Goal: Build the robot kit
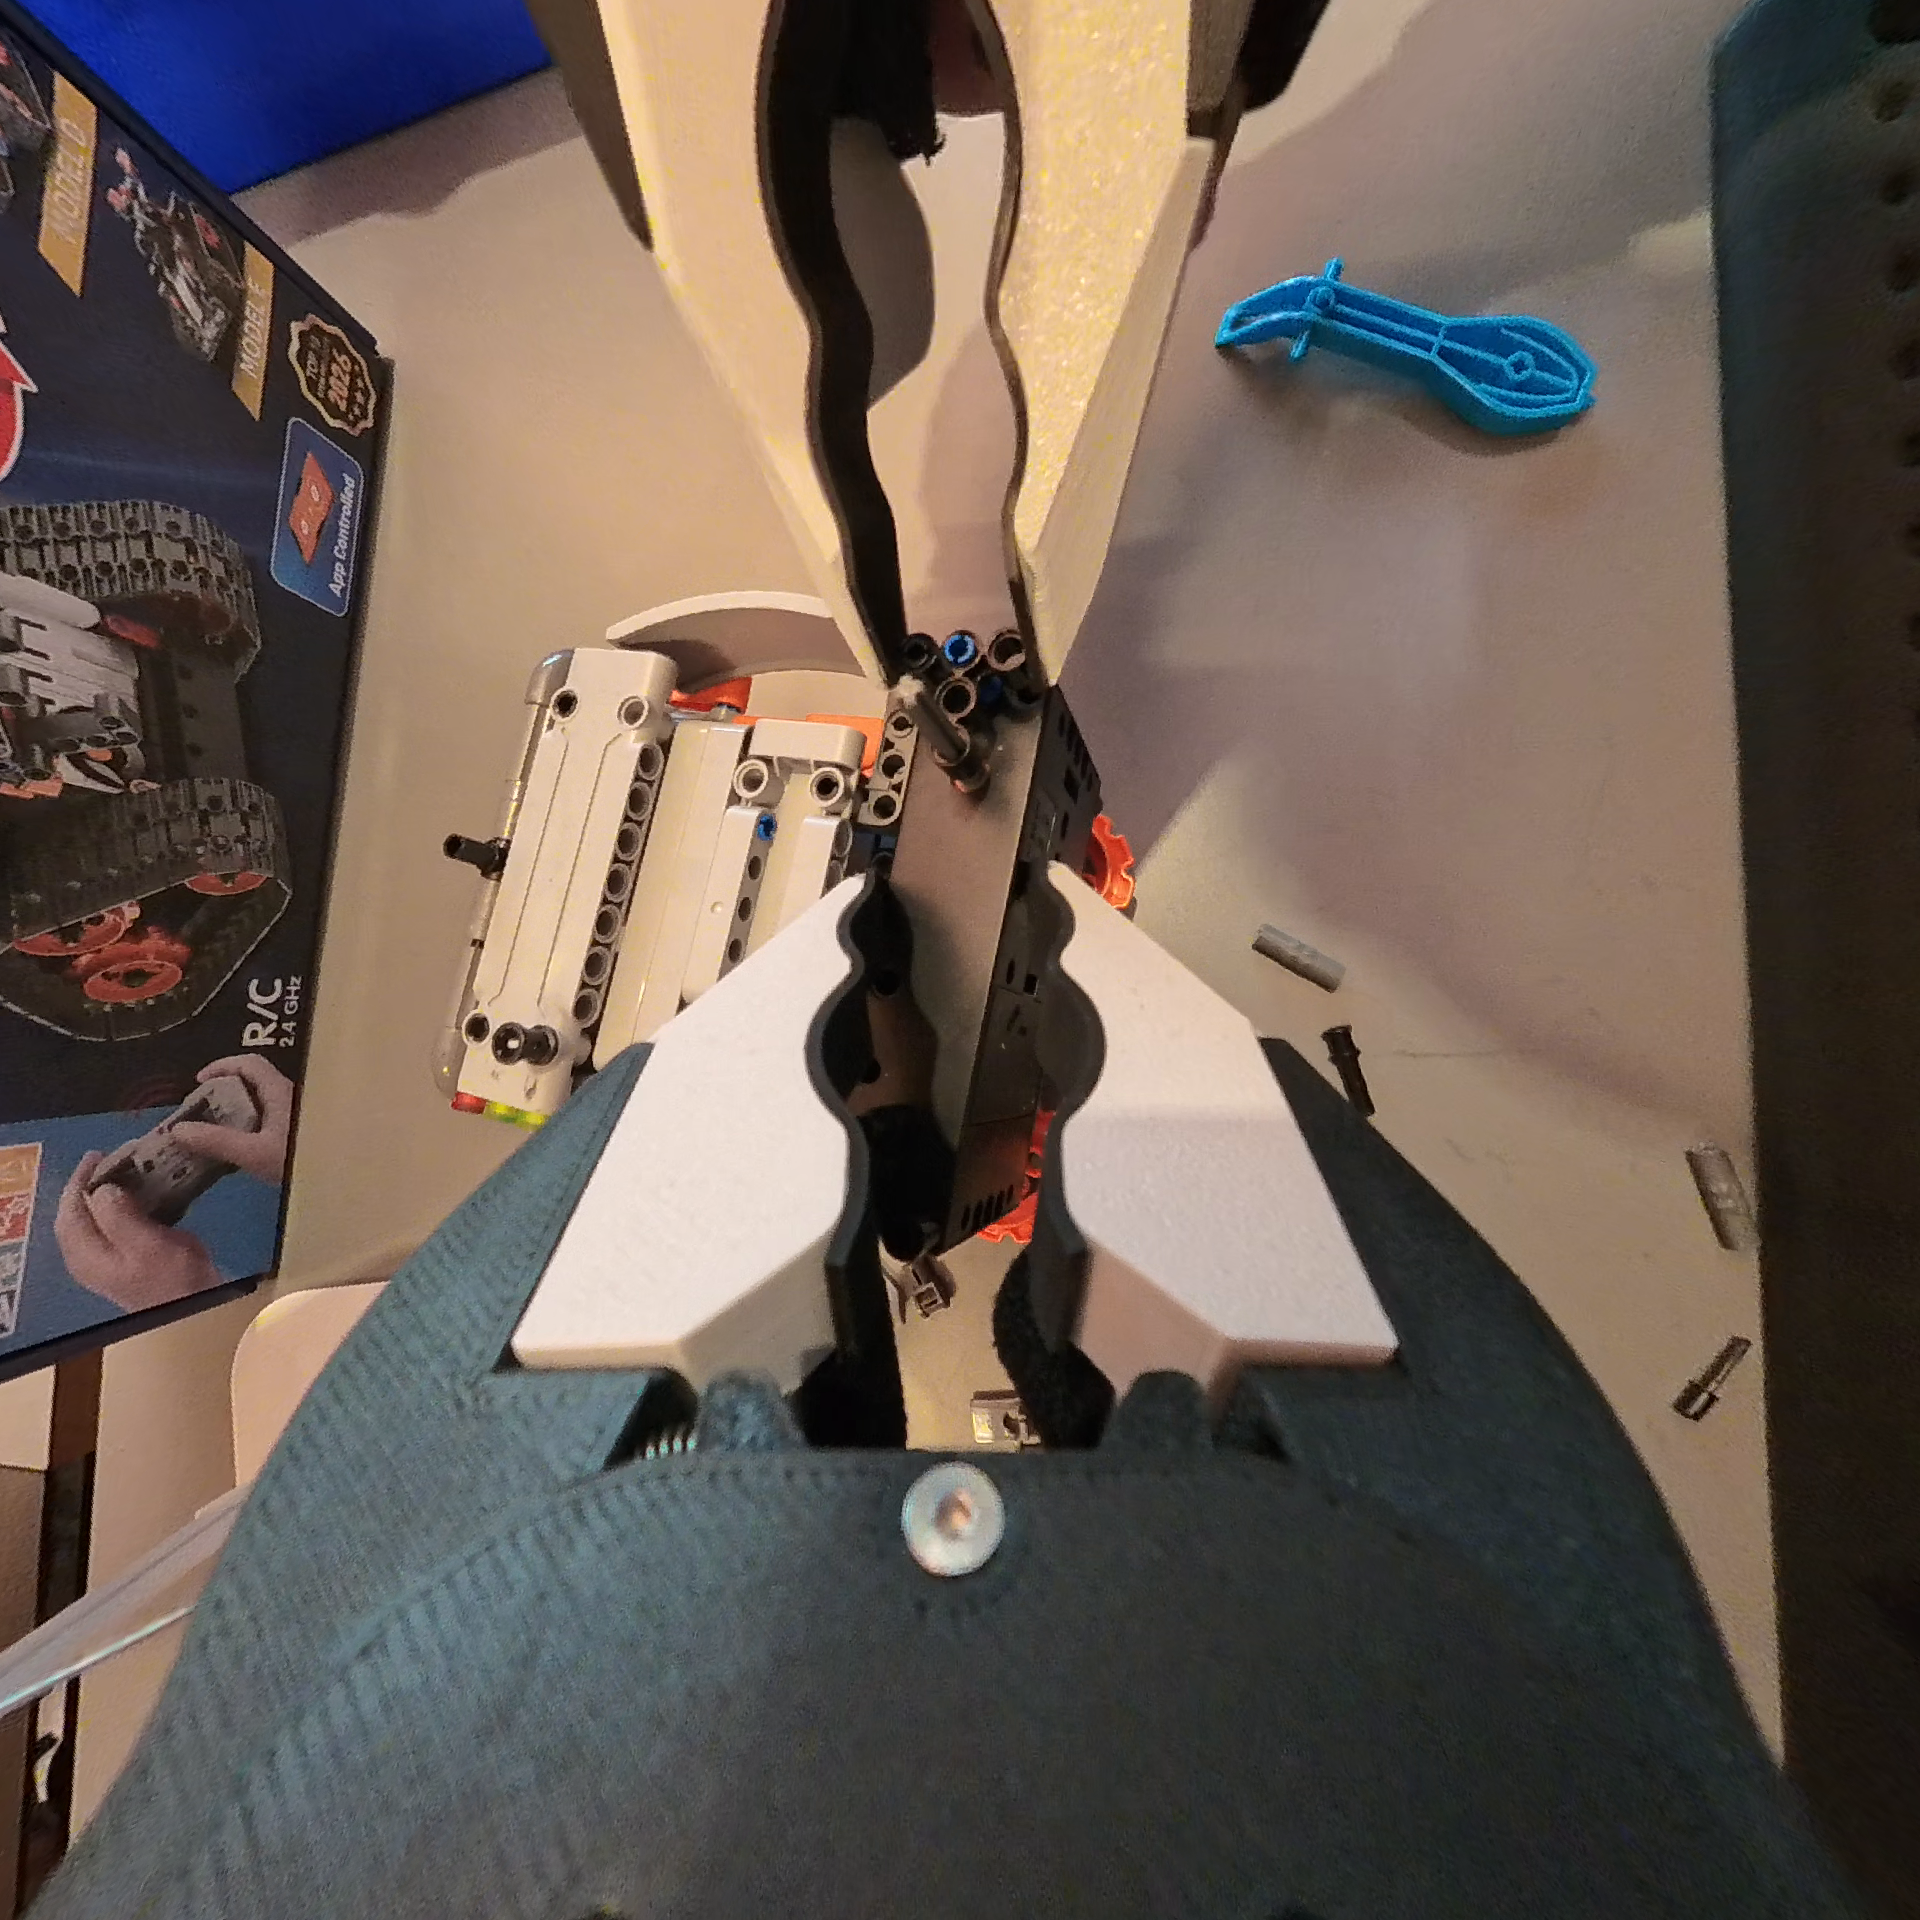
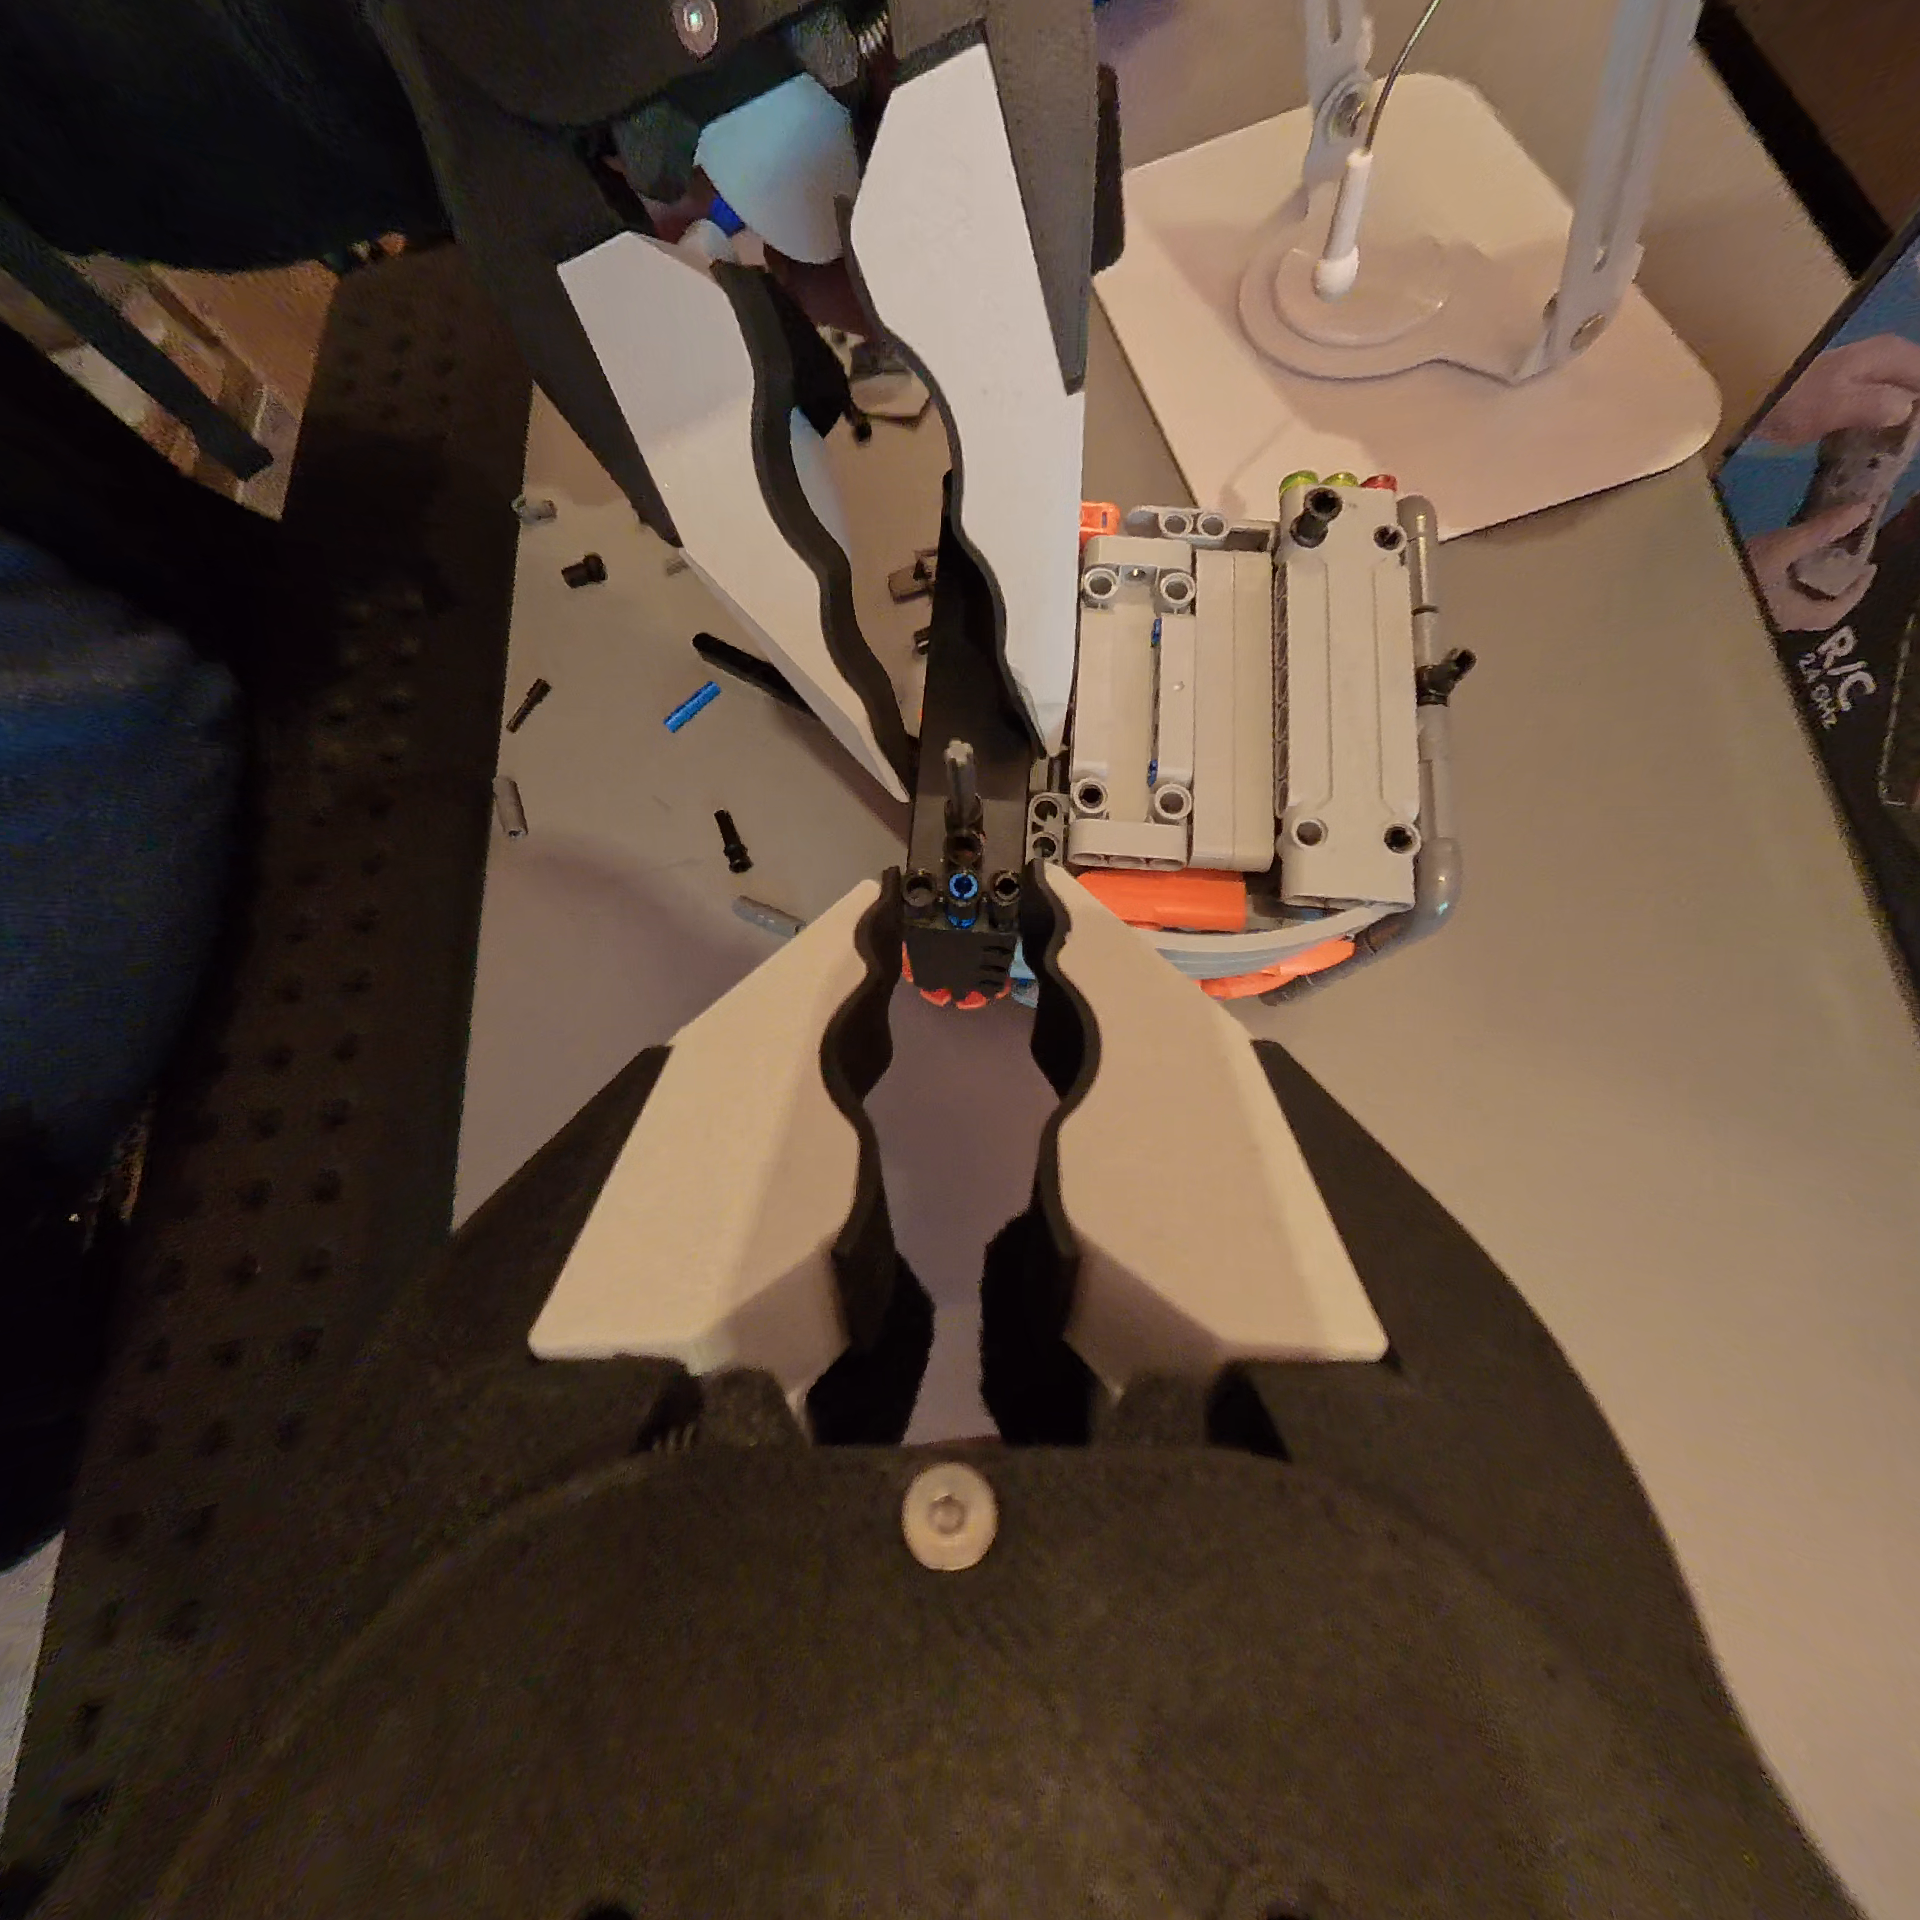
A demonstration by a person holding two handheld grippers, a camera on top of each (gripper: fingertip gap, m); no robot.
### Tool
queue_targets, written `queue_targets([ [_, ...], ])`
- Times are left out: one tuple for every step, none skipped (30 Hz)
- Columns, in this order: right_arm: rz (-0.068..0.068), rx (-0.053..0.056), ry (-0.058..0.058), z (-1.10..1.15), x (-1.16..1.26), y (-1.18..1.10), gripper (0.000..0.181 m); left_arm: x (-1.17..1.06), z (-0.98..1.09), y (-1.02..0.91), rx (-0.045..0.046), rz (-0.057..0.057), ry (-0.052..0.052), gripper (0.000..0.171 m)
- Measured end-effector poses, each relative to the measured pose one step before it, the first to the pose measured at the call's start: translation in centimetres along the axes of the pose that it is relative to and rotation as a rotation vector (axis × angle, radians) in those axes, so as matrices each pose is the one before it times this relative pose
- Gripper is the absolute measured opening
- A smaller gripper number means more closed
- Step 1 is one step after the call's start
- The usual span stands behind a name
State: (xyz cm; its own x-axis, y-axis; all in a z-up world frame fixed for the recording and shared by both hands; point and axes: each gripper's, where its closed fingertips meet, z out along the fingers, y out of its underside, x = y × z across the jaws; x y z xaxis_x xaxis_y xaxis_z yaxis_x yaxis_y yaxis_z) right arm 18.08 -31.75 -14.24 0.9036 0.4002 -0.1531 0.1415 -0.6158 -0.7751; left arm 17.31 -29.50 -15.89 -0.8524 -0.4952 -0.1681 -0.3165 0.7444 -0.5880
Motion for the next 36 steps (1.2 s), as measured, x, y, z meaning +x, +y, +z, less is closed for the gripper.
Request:
queue_targets([
  [-0.0039,-0.0228,-0.0111,0.027,-0.016,0.015,0.021,0.005,-0.012,0.004,0.00012,0.001,0.0023,0.026],
  [-0.001,-0.0181,-0.0124,0.059,-0.02,-0.026,0.021,-0.001,-0.016,0.03,-0.00027,-0.0002,0.0019,0.026],
  [0.009,-0.0067,-0.0123,0.121,-0.086,-0.045,0.021,0.009,-0.053,0.083,-0.0031,-0.0007,0.0042,0.026],
  [0.0183,0.0048,-0.0109,0.181,-0.165,-0.064,0.022,0.071,-0.09,0.116,-0.00167,0.0038,0.0079,0.026],
  [0.011,0.0123,0.0009,0.155,-0.15,-0.115,0.022,0.072,-0.123,0.126,-0.00037,0.0029,0.0088,0.026],
  [0.0018,0.0092,0.0135,0.102,-0.17,-0.093,0.022,0.109,-0.113,0.123,0.00001,0.0048,0.0112,0.026],
  [-0.001,0.0073,0.0217,0.071,-0.127,-0.086,0.022,0.128,-0.066,0.046,0.00092,0.0138,0.0042,0.026],
  [0.0034,0.0155,0.0144,0.144,-0.164,-0.086,0.024,0.049,-0.071,0.101,0.0016,0.0111,0.0072,0.026],
  [0.0047,0.0267,-0.008,0.125,-0.364,-0.124,0.03,0.046,-0.131,0.163,0.00157,0.0046,0.0173,0.027],
  [-0.0082,0.0274,-0.0021,-0.068,-0.151,-0.1,0.029,0.023,-0.118,0.148,0.00035,0.0135,0.0145,0.027],
  [-0.0299,0.0319,0.0165,-0.348,0.137,-0.139,0.025,0.008,-0.031,0.068,-0.00003,0.0123,0.0091,0.027],
  [-0.0432,0.0228,0.0158,-0.414,0.09,-0.012,0.026,-0.003,-0.037,0.059,-0.00165,0.0082,0.0093,0.027],
  [-0.0527,0.0032,0.0129,-0.266,0.021,0.161,0.025,-0.009,-0.069,0.105,-0.0014,0.0084,0.0099,0.027],
  [-0.0654,0.0045,0.0167,-0.13,0.03,0.029,0.026,0.008,-0.066,0.088,0.00138,0.0075,0.0098,0.027],
  [-0.0672,-0.0028,0.0205,-0.055,0.088,-0.013,0.026,0.004,-0.065,0.098,-0.00036,0.0066,0.0107,0.027],
  [-0.0709,-0.0275,0.0229,0.048,0.161,0.19,0.027,0.007,-0.044,0.073,-0.00166,0.0071,0.0111,0.027],
  [-0.0697,-0.0113,0.0211,0.064,0.157,-0.086,0.027,-0.02,-0.036,0.061,-0.00012,0.0055,0.0107,0.027],
  [-0.0507,0.0095,0.0102,0.107,0.121,-0.327,0.025,0.002,-0.059,0.075,-0.00119,0.0054,0.011,0.027],
  [-0.0367,-0.0073,-0.0045,0.245,-0.005,-0.02,0.024,0.024,-0.056,0.114,-0.00551,0.0085,0.0108,0.027],
  [-0.0366,-0.0097,-0.0086,0.297,-0.071,0.105,0.023,0.018,-0.059,0.087,-0.0043,0.0134,0.009,0.027],
  [-0.0363,0.0077,-0.0063,0.249,-0.111,-0.119,0.022,0.014,-0.037,0.054,-0.00001,0.0094,0.0125,0.027],
  [-0.0251,0.0044,-0.0145,0.356,-0.242,-0.04,0.021,-0.024,-0.048,0.077,-0.00023,0.0088,0.012,0.027],
  [-0.007,-0.0224,-0.0123,0.515,-0.161,0.404,0.018,-0.062,-0.072,0.124,-0.00658,0.0108,0.0064,0.027],
  [0.0037,-0.0013,0.0047,0.357,0.125,0.003,0.015,-0.076,-0.066,0.123,-0.01197,0.0095,0.0008,0.027],
  [0.0144,0.0068,-0.0057,0.144,0.046,-0.215,0.014,-0.04,-0.07,0.099,-0.00921,0.0022,-0.0013,0.027],
  [0.0123,-0.0008,-0.0021,-0.017,0.204,-0.012,0.011,0.015,-0.079,0.107,-0.00471,-0.0039,-0.0056,0.028],
  [0.0174,-0.0013,0.0129,-0.164,0.507,0.158,0.011,-0.066,-0.087,0.109,-0.00296,-0.0026,-0.0191,0.028],
  [0.0193,0.0091,-0.0022,-0.153,0.285,0.079,0.011,-0.128,-0.113,0.197,-0.00903,-0.0034,-0.0295,0.029],
  [0.0103,0.008,-0.0098,0.031,0.055,0.048,0.012,-0.14,-0.176,0.121,-0.00477,-0.0078,-0.0332,0.03],
  [0.0019,0.0029,-0.0073,0.145,0.001,0.015,0.013,-0.129,-0.222,-0.09,0.00954,-0.0194,-0.0309,0.032],
  [-0.0048,-0.0045,-0.0033,0.131,0.033,0.0,0.012,0.087,-0.208,-0.173,0.01525,-0.0218,-0.02,0.032],
  [-0.0094,-0.0209,0.0041,0.112,0.157,0.162,0.014,0.386,-0.139,-0.326,0.01949,-0.023,-0.0076,0.033],
  [-0.0098,-0.0374,0.002,0.09,0.151,0.378,0.017,0.176,-0.08,-0.367,0.0126,-0.0276,-0.0259,0.034],
  [-0.0034,-0.0239,-0.0011,-0.1,0.156,0.292,0.019,-0.085,-0.056,-0.216,0.0001,-0.0239,-0.0469,0.034],
  [0.0095,0.0003,-0.0124,-0.219,0.075,0.111,0.019,0.47,-0.089,-0.539,0.02272,-0.0164,-0.0162,0.038],
  [0.0136,0.0008,-0.014,-0.132,0.056,0.134,0.017,0.212,-0.037,-0.735,0.03413,-0.0323,-0.0341,0.043],
])
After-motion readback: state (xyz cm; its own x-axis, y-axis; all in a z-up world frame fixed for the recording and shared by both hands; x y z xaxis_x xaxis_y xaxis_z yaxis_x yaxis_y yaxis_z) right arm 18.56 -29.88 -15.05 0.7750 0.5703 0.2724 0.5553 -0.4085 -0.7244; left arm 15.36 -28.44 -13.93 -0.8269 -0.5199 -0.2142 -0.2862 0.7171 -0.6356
